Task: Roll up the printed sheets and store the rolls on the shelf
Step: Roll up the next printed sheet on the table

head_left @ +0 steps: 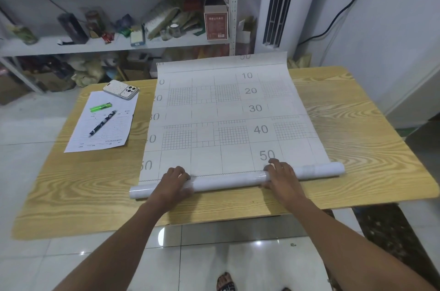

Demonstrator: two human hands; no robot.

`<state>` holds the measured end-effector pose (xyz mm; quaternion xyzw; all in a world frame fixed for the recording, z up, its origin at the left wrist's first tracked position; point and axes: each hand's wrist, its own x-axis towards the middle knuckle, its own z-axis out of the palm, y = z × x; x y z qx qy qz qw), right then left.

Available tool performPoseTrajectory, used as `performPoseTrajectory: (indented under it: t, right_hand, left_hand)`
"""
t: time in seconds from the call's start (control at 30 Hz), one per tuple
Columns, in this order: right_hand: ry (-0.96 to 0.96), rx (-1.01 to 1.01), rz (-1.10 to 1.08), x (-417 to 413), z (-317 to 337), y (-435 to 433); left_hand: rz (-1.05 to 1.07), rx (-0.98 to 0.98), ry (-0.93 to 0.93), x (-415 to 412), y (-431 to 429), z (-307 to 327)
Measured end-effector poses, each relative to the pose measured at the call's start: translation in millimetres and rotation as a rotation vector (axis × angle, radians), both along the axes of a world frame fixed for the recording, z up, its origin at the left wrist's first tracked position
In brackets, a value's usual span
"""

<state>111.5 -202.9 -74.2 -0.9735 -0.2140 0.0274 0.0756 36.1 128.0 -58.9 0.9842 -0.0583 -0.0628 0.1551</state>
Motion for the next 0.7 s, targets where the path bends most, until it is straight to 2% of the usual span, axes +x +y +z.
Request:
performPoseTrajectory:
  t: [0.13, 0.3, 0.47, 0.7]
  right_hand:
    - [0.004, -0.021, -0.038, 0.3, 3.1, 1.5]
    - [0.002, -0.059, 0.021, 1.5, 7.5, 1.7]
    - [0.015, 0.035, 0.002, 0.2, 6.1, 3.3]
    - [0.086, 0.105, 0.005, -3.8, 2.6, 2.6]
  left_hand:
    - [-0.058, 0.113, -0.009, -1.0, 1.9, -2.6]
    - [-0.05, 0.12, 0.022, -3.1, -2.2, -0.3]
    - [0.011, 0.037, 0.055, -2.1, -3.2, 1.7]
    - [-0.029, 0.117, 0.057, -6.8, 1.3, -1.2]
